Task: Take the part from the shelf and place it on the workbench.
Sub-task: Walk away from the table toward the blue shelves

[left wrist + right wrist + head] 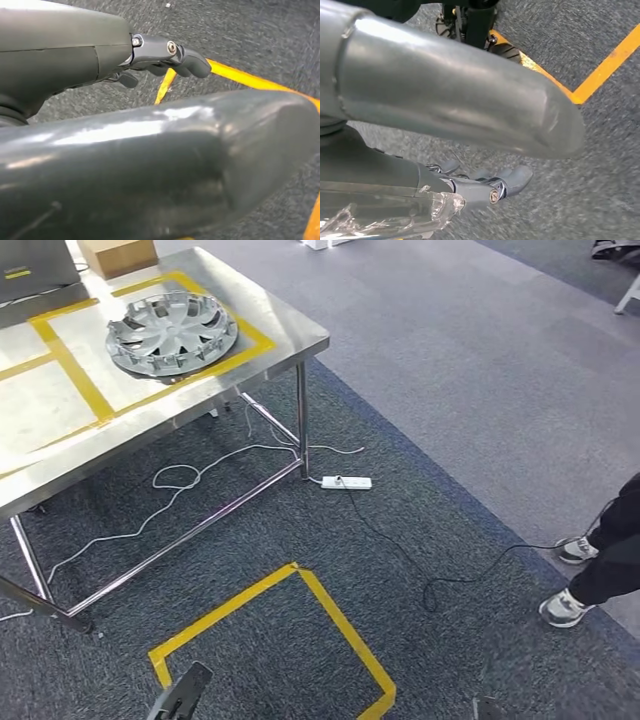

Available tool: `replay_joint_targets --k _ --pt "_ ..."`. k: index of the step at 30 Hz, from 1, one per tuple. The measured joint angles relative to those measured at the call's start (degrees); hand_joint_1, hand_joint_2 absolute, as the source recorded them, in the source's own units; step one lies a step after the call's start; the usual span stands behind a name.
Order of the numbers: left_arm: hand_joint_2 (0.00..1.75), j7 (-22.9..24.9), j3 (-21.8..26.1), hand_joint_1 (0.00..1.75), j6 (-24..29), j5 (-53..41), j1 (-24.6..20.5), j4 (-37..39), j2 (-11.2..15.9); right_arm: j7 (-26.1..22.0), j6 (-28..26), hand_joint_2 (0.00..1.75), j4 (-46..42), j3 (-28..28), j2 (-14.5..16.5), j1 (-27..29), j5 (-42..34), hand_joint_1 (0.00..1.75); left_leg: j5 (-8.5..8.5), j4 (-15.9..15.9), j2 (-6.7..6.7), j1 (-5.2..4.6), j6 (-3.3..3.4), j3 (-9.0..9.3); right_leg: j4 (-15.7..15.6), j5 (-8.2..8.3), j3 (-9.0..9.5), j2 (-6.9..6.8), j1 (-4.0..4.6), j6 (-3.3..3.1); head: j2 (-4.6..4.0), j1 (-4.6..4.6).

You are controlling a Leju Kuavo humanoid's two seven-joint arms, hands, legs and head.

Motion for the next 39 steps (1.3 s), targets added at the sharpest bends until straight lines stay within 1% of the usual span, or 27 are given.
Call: replay_joint_targets --k 1,2,3,4,6,7,8,10,11,13,14,16,17,18,20,22,24,26,28,30,31,32,33,34,36,37,39 --pt "0.0 -0.2 0.1 0.0 0.3 0.5 0.4 0.0 0.0 1.6 -0.1 0.0 0.2 0.1 0.0 0.0 0.2 0.0 -0.02 0.0 0.75 -0.07 0.02 0.0 3.3 -1.36 -1.35 -0.32 -0.03 0.12 -0.01 0.0" --pt "0.0 -0.5 0.2 0.0 0.5 1.1 0.8 0.0 0.1 3.7 -0.2 0.0 0.4 0.2 0.2 0.3 0.6 0.0 -0.06 0.0 1.43 -0.09 0.01 0.01 4.7 -1.66 -1.74 -0.46 -0.05 0.17 -0.01 0.0" --pt "0.0 -1.0 0.4 0.0 0.8 1.8 1.2 0.0 0.1 6.0 -0.5 0.0 0.6 0.3 0.3 0.6 0.9 0.0 -0.11 0.0 2.03 -0.1 -0.04 0.04 3.8 -0.91 -0.97 -0.61 -0.05 0.15 -0.01 0.01" --pt "0.0 -1.2 0.6 0.0 1.1 2.3 1.5 0.0 0.1 8.3 -0.8 0.0 0.8 0.4 0.6 1.0 1.3 0.0 -0.18 0.0 2.57 -0.1 -0.14 0.11 0.8 0.6 0.89 -0.99 -0.04 0.04 -0.01 0.02" --pt "0.0 -0.7 1.2 0.0 2.0 2.6 2.3 0.0 0.2 11.6 -1.2 0.0 1.1 0.6 1.5 1.5 1.6 0.0 -0.45 0.1 3.64 -0.27 -0.57 0.36 -7.2 3.58 5.67 -3.22 0.12 -0.43 0.0 0.02" --pt "0.0 0.0 1.4 0.0 2.5 2.5 2.6 0.0 0.3 12.4 -1.3 0.0 1.2 0.6 2.0 1.5 1.6 0.0 -0.57 0.1 4.17 -0.41 -0.86 0.48 -9.8 4.39 7.2 -4.06 0.24 -0.8 0.0 -0.04" --pt "0.0 0.7 1.6 0.0 3.0 2.4 3.0 0.0 0.5 12.7 -1.2 0.0 1.3 0.7 2.5 1.5 1.6 0.0 -0.64 0.2 4.66 -0.53 -1.18 0.58 -11.0 4.72 7.87 -4.52 0.38 -1.18 0.0 -0.09" --pt "0.0 1.8 1.7 0.0 3.5 1.8 3.3 0.0 1.1 12.3 -0.9 0.0 1.4 0.7 3.3 1.6 1.5 0.0 -0.66 0.1 5.56 -0.51 -1.87 0.74 -11.1 4.95 7.63 -3.46 0.54 -2.01 0.0 -0.16" --pt "0.0 2.2 1.7 0.0 3.6 1.4 3.3 0.0 1.4 12.0 -0.8 0.0 1.4 0.7 3.7 1.7 1.5 0.0 -0.88 0.2 5.18 -0.39 -2.27 0.75 -11.2 5.1 7.52 -2.87 0.48 -2.39 0.01 -0.2" --pt "0.0 2.7 1.7 0.0 3.6 0.9 3.4 0.0 2.0 11.4 -0.4 0.0 1.5 0.7 4.1 1.6 1.5 0.0 -2.99 2.8 2.89 -0.21 -2.89 -0.32 -11.5 5.45 7.46 -1.68 0.18 -3.15 0.01 -0.41" --pt "0.0 2.8 1.7 0.0 3.6 0.9 3.5 0.0 2.3 11.2 -0.4 0.0 1.5 0.8 4.2 1.4 1.5 0.0 -4.83 5.9 1.47 -0.16 -3.03 -1.73 -11.6 5.56 7.36 -1.05 0.09 -3.42 0.01 -0.55" --pt "0.0 2.9 1.7 0.0 3.7 0.8 3.9 0.0 2.6 11.0 -0.2 0.0 1.5 0.8 4.2 1.2 1.5 0.0 -8.15 13.3 0.34 -0.15 -3.08 -5.29 -11.6 5.68 7.12 0.43 0.08 -3.72 -0.01 -0.66" --pt "0.0 2.9 1.7 0.0 3.7 0.8 4.1 0.0 2.7 10.6 0.0 0.0 1.5 0.8 4.2 1.2 1.5 0.0 -8.5 15.4 0.21 -0.15 -3.07 -6.39 -11.6 5.74 7.05 1.21 0.09 -3.74 -0.01 -0.67" --pt "0.0 2.7 1.7 0.0 3.7 1.0 4.1 0.0 2.8 10.0 0.2 0.0 1.6 0.8 4.2 1.3 1.4 0.0 -7.71 15.5 0.13 -0.13 -3.04 -6.54 -11.5 5.8 7.03 2.0 0.08 -3.7 -0.01 -0.66" --pt "0.0 1.5 1.9 0.0 3.7 1.9 3.8 0.0 3.0 8.1 0.8 0.0 1.6 0.8 4.2 1.3 1.3 0.0 -3.77 10.1 -0.84 0.07 -2.98 -4.02 -11.5 5.98 7.02 3.52 -0.02 -3.42 -0.01 -0.68" --pt "0.0 -0.6 2.4 0.0 3.4 3.0 2.8 0.0 3.0 6.8 1.3 0.0 1.6 0.8 4.2 0.8 1.5 0.0 -1.03 3.3 -3.45 0.47 -2.9 -0.9 -11.1 6.11 6.61 4.87 0.08 -2.82 0.0 -0.69" --pt "0.0 -2.6 3.0 0.0 2.7 4.0 1.2 0.0 2.6 6.5 1.4 0.0 1.6 0.9 4.0 0.3 2.0 0.0 -0.8 0.8 -4.77 0.56 -2.51 -0.01 -11.0 6.38 5.99 5.87 0.09 -2.07 0.01 -0.72" --pt "0.0 -3.4 3.4 0.0 1.8 5.1 -0.5 0.0 2.1 6.6 1.2 0.0 1.6 1.0 3.7 0.2 2.3 0.0 -0.61 0.6 -3.76 0.52 -1.73 -0.11 -11.3 6.7 5.45 6.45 -0.14 -1.35 0.01 -0.73" --pt "0.0 -2.3 4.1 0.0 1.0 5.9 -1.7 -0.1 1.6 6.4 1.1 0.0 1.6 1.0 3.2 -0.1 2.2 0.0 -0.36 0.4 -2.47 0.62 -0.95 -0.04 -8.9 5.19 4.06 4.26 -0.01 -0.8 0.0 -0.29" --pt "0.0 0.5 4.6 0.0 0.9 5.2 -1.7 -0.1 1.2 5.7 1.1 0.0 1.6 1.0 3.0 -0.7 1.8 0.0 -0.4 0.4 -0.82 0.43 -0.52 0.0 -2.0 1.43 0.82 0.95 0.15 -0.45 -0.01 0.21" --pt "0.0 1.9 4.6 0.0 1.0 4.3 -1.3 -0.1 1.2 5.4 1.1 0.0 1.6 1.0 2.8 -1.0 1.7 0.0 -0.47 0.4 0.16 0.28 -0.41 0.02 1.8 -0.28 -1.02 0.14 0.11 -0.31 0.0 0.27" --pt "0.0 3.0 4.5 0.0 1.0 3.2 -0.7 -0.1 1.1 5.2 1.1 0.0 1.6 1.0 2.7 -1.2 1.5 0.0 -0.55 0.4 1.09 0.15 -0.34 0.05 4.4 -1.08 -2.17 -0.28 0.08 -0.27 0.01 0.26" --pt "0.0 3.6 4.4 0.0 1.0 2.3 -0.2 -0.1 1.2 5.1 1.1 0.0 1.6 1.0 2.6 -1.2 1.4 0.0 -0.64 0.4 1.89 0.06 -0.3 0.1 4.8 -0.78 -2.24 -0.54 0.07 -0.29 0.01 0.26" --pt "0.0 3.9 4.3 0.0 1.0 1.5 0.1 -0.1 1.1 5.1 1.1 0.0 1.6 0.9 2.4 -1.2 1.3 0.0 -0.75 0.4 2.55 -0.01 -0.31 0.2 3.0 0.51 -1.13 -0.79 0.07 -0.4 0.01 0.27" --pt "0.0 4.1 4.0 0.0 0.7 0.2 0.5 -0.1 1.1 5.1 1.2 0.0 1.6 0.9 2.1 -1.3 1.1 0.0 -1.05 0.4 3.52 -0.14 -0.56 0.58 -4.8 3.86 3.27 -2.39 0.3 -0.84 0.0 0.29" --pt "0.0 4.1 3.7 0.0 0.5 -0.5 0.6 -0.1 1.0 5.1 1.3 0.0 1.6 0.9 2.0 -1.4 1.1 0.0 -1.25 0.5 3.93 -0.29 -0.81 0.78 -8.0 4.91 5.18 -3.19 0.5 -1.2 0.0 0.26" --pt "0.0 4.1 3.0 0.0 0.1 -1.4 1.0 -0.1 0.9 5.1 1.4 0.0 1.6 0.9 1.9 -1.5 1.3 0.0 -1.49 0.5 4.73 -0.56 -1.33 1.04 -10.7 5.35 6.69 -3.9 0.88 -1.92 -0.01 0.2"
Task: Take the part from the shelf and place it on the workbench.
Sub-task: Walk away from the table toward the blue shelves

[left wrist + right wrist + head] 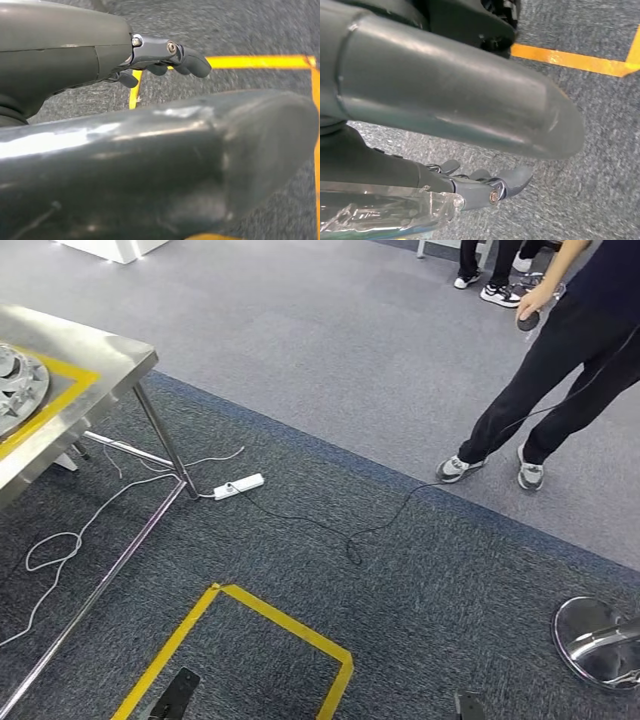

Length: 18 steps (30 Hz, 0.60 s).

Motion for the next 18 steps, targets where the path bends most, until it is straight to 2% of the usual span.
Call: replay_joint_targets --k 2,4,6,7,8,9,10,11,12,13,15,17,18 --pt "0.0 0.0 -0.5 0.0 -0.2 -0.2 0.2 0.0 -0.3 0.2 -0.1 0.0 0.0 0.0 -0.1 0.3 0.6 0.0 -0.18 -0.1 0.58 0.05 -0.56 0.17 -0.1 0.21 -0.07 1.2 -0.03 -0.65 0.0 -0.01" --pt "0.0 0.0 -0.5 0.0 -0.2 0.1 0.2 0.0 -0.5 1.0 -0.4 0.0 0.0 0.0 -0.3 0.8 1.4 0.0 -1.56 1.5 -1.15 0.24 -1.14 -0.38 -0.5 0.43 0.03 2.31 -0.28 -1.23 0.0 -0.12" --pt "0.0 0.0 -0.5 0.0 -0.1 0.4 0.3 0.0 -0.6 2.2 -0.6 0.0 0.0 0.2 -0.5 1.1 2.3 0.0 -4.93 7.6 -3.74 0.33 -1.44 -3.22 -0.7 0.51 0.09 3.51 -0.47 -1.67 0.01 -0.31" --pt "0.0 0.1 -0.5 0.0 -0.1 0.7 0.3 0.0 -0.7 2.8 -0.7 0.0 0.0 0.3 -0.5 1.2 2.6 0.0 -6.6 11.5 -4.31 0.33 -1.5 -5.21 -0.7 0.5 0.06 4.21 -0.5 -1.82 0.01 -0.34" --pt "0.0 0.1 -0.5 0.0 -0.1 1.0 0.4 0.0 -0.7 3.2 -0.8 0.0 0.0 0.4 -0.5 1.3 2.8 0.0 -7.44 14.5 -4.5 0.34 -1.54 -6.82 -0.7 0.49 0.06 4.94 -0.51 -1.88 0.01 -0.35" --pt "0.0 0.2 -0.5 0.0 -0.1 1.3 0.5 0.0 -0.7 3.6 -1.0 0.0 0.0 0.4 -0.6 1.5 2.9 0.0 -7.15 15.7 -4.58 0.38 -1.58 -7.65 -0.7 0.5 0.08 5.71 -0.55 -1.88 0.0 -0.33" --pt "0.0 0.3 -0.4 0.0 -0.1 1.6 0.4 0.0 -0.7 4.0 -1.2 0.0 0.0 0.5 -0.6 1.7 3.0 0.0 -5.67 14.7 -4.68 0.45 -1.6 -7.4 -0.7 0.52 0.12 6.53 -0.64 -1.81 0.0 -0.33" --pt "0.0 0.4 -0.4 0.0 -0.2 1.8 0.4 0.0 -0.7 4.3 -1.4 0.0 0.0 0.5 -0.6 1.9 3.0 0.0 -3.48 11.8 -5.02 0.58 -1.65 -6.22 -0.6 0.56 0.17 7.36 -0.77 -1.65 0.0 -0.33" --pt "0.0 0.5 -0.4 0.0 -0.2 1.8 0.3 0.0 -0.8 4.6 -1.5 0.0 0.0 0.5 -0.7 2.0 3.0 0.0 -1.29 8.1 -6.09 0.83 -1.75 -4.6 -0.6 0.59 0.15 8.17 -0.88 -1.38 0.0 -0.34" --pt "0.0 0.6 -0.4 0.0 -0.3 1.8 0.3 0.0 -0.8 4.8 -1.6 0.0 0.0 0.5 -0.8 2.0 3.0 0.0 0.09 4.5 -7.4 1.11 -1.78 -3.02 -0.4 0.57 -0.02 8.97 -0.92 -1.04 0.0 -0.38" --pt "0.0 0.6 -0.4 0.0 -0.3 1.7 0.3 0.1 -1.0 5.0 -1.6 0.0 0.0 0.5 -1.0 2.1 3.0 0.0 0.76 0.9 -9.29 1.36 -1.47 -1.54 -0.1 0.69 -0.6 10.2 -0.96 -0.27 0.01 -0.44" --pt "0.0 0.7 -0.4 0.0 -0.2 1.6 0.2 0.1 -1.2 5.1 -1.6 0.0 0.0 0.5 -1.3 2.4 3.0 0.0 0.69 0.7 -8.66 1.23 -0.61 -1.5 -0.3 0.99 -1.14 11.09 -1.16 0.45 0.02 -0.46" --pt "0.0 0.7 -0.4 0.0 -0.2 1.6 0.2 0.1 -1.2 5.2 -1.7 0.0 0.0 0.5 -1.4 2.7 3.0 0.0 0.77 0.6 -8.12 1.23 -0.19 -1.45 -0.1 0.87 -1.41 10.48 -1.15 0.74 0.02 -0.39"
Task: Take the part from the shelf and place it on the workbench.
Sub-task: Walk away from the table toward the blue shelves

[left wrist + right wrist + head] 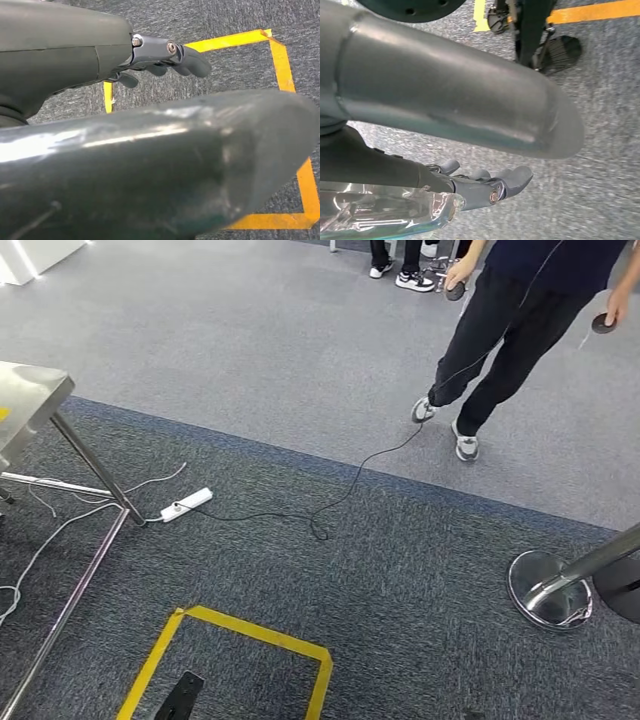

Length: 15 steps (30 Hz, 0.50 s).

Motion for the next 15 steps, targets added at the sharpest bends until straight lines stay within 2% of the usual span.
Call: replay_joint_targets --k 1,3,4,5,6,7,8,9,11,12,14,15 --pt "0.0 0.0 0.0 0.0 0.0 0.0 0.0 0.0 -0.1 0.1 0.0 0.0 0.0 0.0 -0.1 0.1 0.0 0.0 0.07 -0.1 0.62 0.04 0.43 0.07 1.0 -0.65 -0.64 -1.35 0.09 0.25 0.0 0.27" --pt "0.0 0.0 0.0 0.0 -0.2 0.0 0.1 0.0 -0.2 0.2 -0.1 0.0 0.0 0.0 -0.2 -0.1 -0.1 0.0 0.02 -0.1 2.07 -0.12 1.03 0.17 6.7 -3.69 -3.44 -5.06 0.3 0.59 -0.01 0.74" --pt "0.0 0.0 0.0 0.0 -0.3 -0.2 0.2 0.0 -0.2 0.0 -0.1 0.0 0.0 0.0 -0.2 -0.3 -0.2 0.0 -0.06 -0.1 2.93 -0.29 1.24 0.19 10.7 -5.53 -5.44 -6.19 0.27 0.71 -0.01 0.87" --pt "0.0 0.1 0.0 0.0 -0.5 -0.5 0.3 0.0 -0.3 -0.4 -0.1 0.0 0.0 0.1 -0.2 -0.4 -0.3 0.0 -0.13 -0.1 3.75 -0.45 1.34 0.22 14.1 -6.79 -7.13 -6.72 0.23 0.76 -0.01 0.86" --pt "0.0 0.2 0.0 0.0 -0.6 -1.0 0.4 0.0 -0.3 -1.2 0.0 0.0 0.0 0.1 -0.3 -0.4 -0.5 0.0 -0.22 -0.1 4.52 -0.55 1.4 0.29 15.8 -7.1 -7.98 -6.98 0.22 0.75 -0.01 0.87" --pt "0.0 0.5 -0.1 0.0 -0.7 -1.6 0.5 0.0 -0.4 -2.1 0.1 0.0 0.0 0.1 -0.3 -0.3 -0.7 0.0 -0.33 -0.1 5.19 -0.61 1.4 0.41 15.4 -6.34 -7.67 -7.14 0.23 0.69 0.0 0.87" --pt "0.0 0.8 -0.2 0.0 -0.8 -2.0 0.5 0.0 -0.5 -3.1 0.2 0.0 0.0 0.0 -0.4 -0.3 -0.8 0.0 -0.47 -0.1 5.79 -0.65 1.33 0.61 12.8 -4.74 -6.18 -7.46 0.24 0.59 0.0 0.87" --pt "0.0 0.9 -0.2 0.0 -0.7 -2.2 0.5 0.0 -0.7 -3.8 0.2 0.0 0.0 0.0 -0.4 -0.3 -0.8 0.0 -0.66 -0.1 6.37 -0.68 1.19 0.88 8.8 -2.9 -3.9 -8.33 0.28 0.45 0.0 0.88" --pt "0.0 0.8 -0.2 0.0 -0.7 -1.8 0.7 0.0 -0.8 -4.1 0.0 0.0 0.0 0.0 -0.5 -0.6 -0.5 0.0 -1.12 -0.1 7.38 -0.99 0.63 1.38 2.4 -0.81 -0.07 -10.03 0.53 0.02 -0.01 0.82" --pt "0.0 0.5 -0.2 0.0 -0.7 -1.4 0.7 0.0 -0.8 -3.9 -0.3 0.0 0.0 0.1 -0.5 -0.6 -0.3 0.0 -1.25 -0.1 7.79 -1.13 0.33 1.57 1.0 -0.56 0.76 -10.41 0.67 -0.24 -0.01 0.81" --pt "0.0 -0.3 -0.1 0.0 -0.7 -0.6 0.7 0.0 -0.8 -3.0 -0.8 0.0 0.0 0.1 -0.5 -0.5 0.0 0.0 -1.26 -0.4 8.56 -1.17 -0.26 1.84 0.7 -0.57 0.68 -9.51 0.87 -0.88 0.0 0.78" --pt "0.0 -0.5 0.0 0.0 -0.7 -0.4 0.7 0.0 -0.8 -2.7 -0.9 0.0 0.0 0.1 -0.5 -0.4 0.0 0.0 -1.44 -0.4 8.47 -1.06 -0.59 1.97 0.5 -0.44 0.7 -8.97 0.82 -1.23 -0.01 0.77"
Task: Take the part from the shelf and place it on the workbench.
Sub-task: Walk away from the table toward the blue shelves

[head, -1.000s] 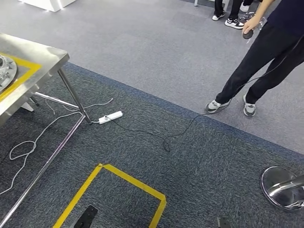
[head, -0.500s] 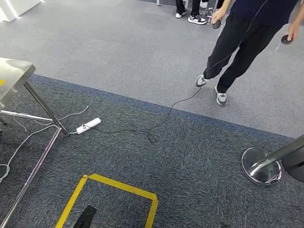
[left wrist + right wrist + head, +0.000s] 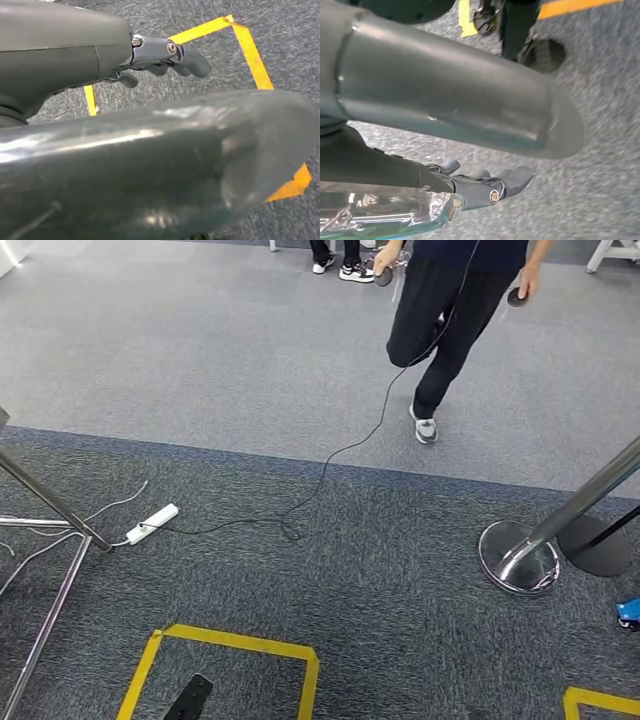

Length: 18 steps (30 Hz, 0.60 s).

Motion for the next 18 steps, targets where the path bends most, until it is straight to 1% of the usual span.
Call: replay_joint_targets --k 1,2,3,4,5,6,7,8,9,10,11,12,13,14,15,16,17,18 --pt "0.0 -0.2 0.0 0.0 0.0 0.1 0.0 0.0 0.0 0.2 -0.1 0.0 0.0 0.0 0.0 0.1 0.1 0.0 -0.59 0.6 -0.72 0.1 -0.29 -0.18 -0.3 0.14 0.09 0.57 -0.1 -0.34 0.0 -0.09" --pt "0.0 -0.3 0.0 0.0 0.0 0.3 0.0 0.0 0.0 0.4 -0.2 0.0 0.0 0.0 0.0 0.1 0.1 0.0 -1.77 2.3 -1.81 0.16 -0.52 -0.92 -0.5 0.3 0.2 1.16 -0.24 -0.68 0.0 -0.19" --pt "0.0 -0.4 0.1 0.0 0.1 0.5 0.0 0.0 0.0 0.8 -0.3 0.0 0.0 0.0 0.0 0.0 0.2 0.0 -3.43 5.2 -3.15 0.22 -0.65 -2.33 -0.7 0.4 0.26 1.8 -0.35 -0.94 0.0 -0.31" --pt "0.0 -0.5 0.2 0.0 0.1 0.7 0.1 0.0 0.0 1.2 -0.4 0.0 0.0 0.0 -0.1 -0.1 0.3 0.0 -5.22 9.1 -4.15 0.21 -0.69 -4.3 -0.7 0.43 0.23 2.45 -0.37 -1.11 0.0 -0.38" --pt "0.0 -0.5 0.3 0.0 0.2 1.0 0.1 0.0 0.0 1.5 -0.4 0.0 0.0 0.0 -0.1 -0.2 0.4 0.0 -6.6 12.8 -4.65 0.21 -0.7 -6.31 -0.7 0.44 0.18 3.16 -0.35 -1.23 0.01 -0.39" --pt "0.0 -0.5 0.4 0.0 0.2 1.2 0.2 0.0 0.0 1.8 -0.4 0.0 0.0 0.0 -0.1 -0.2 0.4 0.0 -6.99 15.2 -4.89 0.21 -0.7 -7.77 -0.7 0.43 0.17 3.93 -0.35 -1.27 0.01 -0.4" --pt "0.0 -0.5 0.5 0.0 0.1 1.2 0.2 0.0 -0.1 1.8 -0.3 0.0 0.0 0.0 -0.1 -0.1 0.4 0.0 -6.2 15.6 -5.03 0.23 -0.67 -8.29 -0.7 0.45 0.2 4.69 -0.36 -1.24 0.01 -0.38" --pt "0.0 -0.5 0.5 0.0 -0.1 1.1 0.1 0.0 -0.1 1.4 -0.2 0.0 0.0 0.0 -0.1 0.0 0.3 0.0 -4.39 13.9 -5.22 0.27 -0.62 -7.76 -0.7 0.49 0.23 5.48 -0.41 -1.16 0.01 -0.39" --pt "0.0 -0.5 0.5 0.0 -0.5 0.8 -0.1 0.0 -0.2 0.9 0.0 0.0 0.0 0.0 -0.1 0.0 0.2 0.0 -2.07 10.6 -5.85 0.37 -0.56 -6.41 -0.7 0.56 0.24 6.27 -0.49 -1.01 0.01 -0.4" --pt "0.0 -0.5 0.5 0.0 -0.8 0.4 -0.2 0.0 -0.3 0.2 0.3 0.0 0.0 0.0 -0.1 0.0 0.0 0.0 -0.05 6.8 -7.3 0.52 -0.53 -4.82 -0.6 0.62 0.16 7.0 -0.5 -0.76 0.01 -0.44" --pt "0.0 -0.5 0.4 0.0 -1.1 -0.1 -0.3 0.0 -0.4 -0.5 0.4 0.0 0.0 0.0 -0.1 -0.2 -0.1 0.0 1.18 3.6 -8.62 0.71 -0.47 -3.46 -0.4 0.66 -0.05 7.71 -0.48 -0.48 0.01 -0.47" --pt "0.0 -0.4 0.4 0.0 -1.3 -0.5 -0.5 0.0 -0.6 -1.1 0.6 0.0 0.0 0.0 -0.1 -0.2 -0.2 0.0 1.7 1.6 -9.72 0.81 -0.38 -2.64 -0.3 0.75 -0.31 8.34 -0.5 -0.13 0.01 -0.49" --pt "0.0 -0.3 0.3 0.0 -1.4 -0.9 -0.5 0.0 -0.8 -1.5 0.7 0.0 0.0 0.0 -0.1 -0.3 -0.2 0.0 1.72 0.7 -10.23 0.79 -0.16 -2.33 -0.3 0.88 -0.56 8.94 -0.55 0.29 0.01 -0.54" --pt "0.0 -0.2 0.2 0.0 -1.4 -1.1 -0.6 0.0 -1.0 -1.7 0.7 0.0 0.0 0.0 -0.2 -0.2 -0.2 0.0 1.69 0.5 -9.72 0.75 0.21 -2.25 -0.5 1.06 -0.9 9.55 -0.68 0.72 0.01 -0.54" --pt "0.0 -0.2 0.2 0.0 -1.4 -1.3 -0.7 0.0 -1.2 -1.9 0.7 0.0 0.0 -0.1 -0.3 0.0 -0.2 0.0 1.85 0.4 -9.1 0.69 0.63 -2.21 -0.6 1.19 -1.13 9.55 -0.8 1.09 0.01 -0.56" --pt "0.0 -0.2 0.2 0.0 -1.4 -1.4 -0.7 0.0 -1.3 -1.9 0.7 0.0 0.0 -0.1 -0.3 0.1 -0.2 0.0 1.99 0.2 -8.48 0.69 1.04 -2.16 -0.1 0.94 -1.52 8.54 -0.77 1.39 0.01 -0.42" --pt "0.0 -0.2 0.2 0.0 -1.4 -1.4 -0.8 0.0 -1.4 -2.0 0.7 0.0 0.0 -0.1 -0.4 0.1 -0.2 0.0 2.09 0.1 -7.76 0.7 1.44 -2.08 1.4 0.06 -2.37 6.89 -0.69 1.61 0.0 -0.2" --pt "0.0 -0.1 0.2 0.0 -1.4 -1.5 -0.8 0.0 -1.5 -2.2 0.7 0.0 0.0 -0.1 -0.5 0.0 -0.2 0.0 2.09 0.1 -6.99 0.6 1.73 -2.03 4.1 -1.41 -3.63 4.9 -0.62 1.75 0.0 0.0"
